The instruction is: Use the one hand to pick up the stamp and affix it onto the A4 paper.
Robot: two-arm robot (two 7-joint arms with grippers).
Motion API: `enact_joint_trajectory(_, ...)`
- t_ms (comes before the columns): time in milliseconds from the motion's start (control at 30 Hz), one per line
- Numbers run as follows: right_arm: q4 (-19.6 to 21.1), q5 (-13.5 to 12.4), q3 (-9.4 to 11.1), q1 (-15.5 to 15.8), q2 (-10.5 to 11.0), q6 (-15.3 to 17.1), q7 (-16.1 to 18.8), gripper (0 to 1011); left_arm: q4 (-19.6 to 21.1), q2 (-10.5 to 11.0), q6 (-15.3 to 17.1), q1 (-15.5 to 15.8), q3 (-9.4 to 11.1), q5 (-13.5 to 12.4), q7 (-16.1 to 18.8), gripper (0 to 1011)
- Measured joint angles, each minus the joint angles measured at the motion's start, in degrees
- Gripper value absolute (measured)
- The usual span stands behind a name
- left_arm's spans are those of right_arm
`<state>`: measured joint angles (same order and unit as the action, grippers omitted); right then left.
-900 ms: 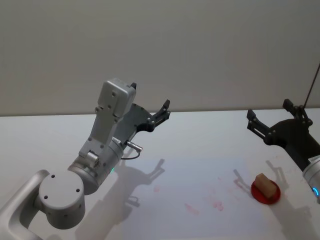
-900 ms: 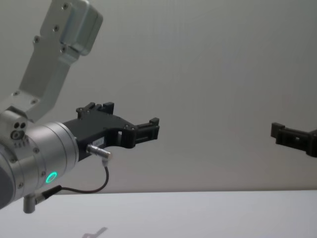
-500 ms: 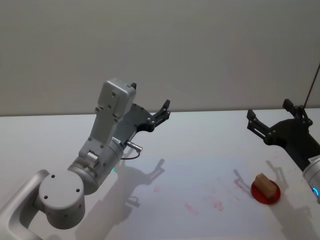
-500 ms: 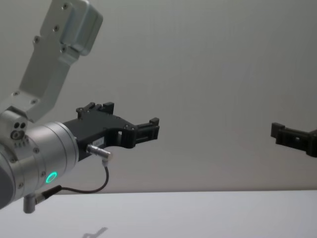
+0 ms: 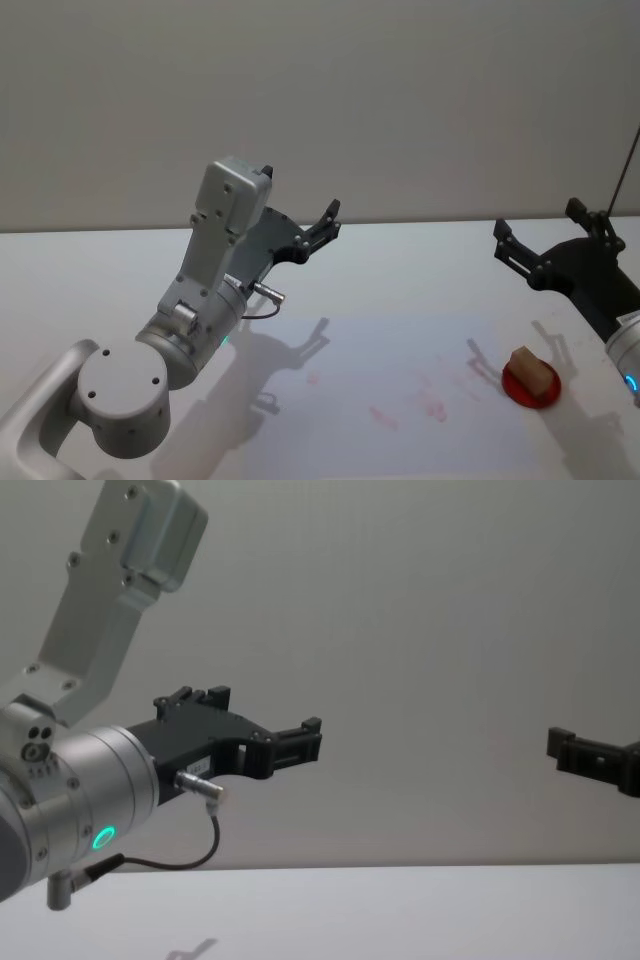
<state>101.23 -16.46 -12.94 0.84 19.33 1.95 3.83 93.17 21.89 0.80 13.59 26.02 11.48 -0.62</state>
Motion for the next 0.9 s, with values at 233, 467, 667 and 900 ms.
enact_joint_trajectory(233, 0.0, 0.0, 0.0, 0.0, 0.0, 0.0, 0.0, 1001, 0.0, 0.0, 0.0, 0.0, 0.0, 0.0, 0.0, 1001)
enact_joint_trajectory(467, 0.0, 0.0, 0.0, 0.0, 0.0, 0.0, 0.0, 1001, 0.0, 0.0, 0.0, 0.0, 0.0, 0.0, 0.0, 1001)
enact_joint_trajectory(667, 0.0, -0.1, 0.2, 0.0, 0.2, 0.0, 0.2, 1001, 0.0, 0.0, 0.0, 0.0, 0.0, 0.0, 0.0, 1001)
enact_joint_trajectory(900, 0.9, -0.9, 1.0, 1.0, 1.5, 0.8, 1.2, 1001, 0.0, 0.0, 0.0, 0.0, 0.0, 0.0, 0.0, 1001)
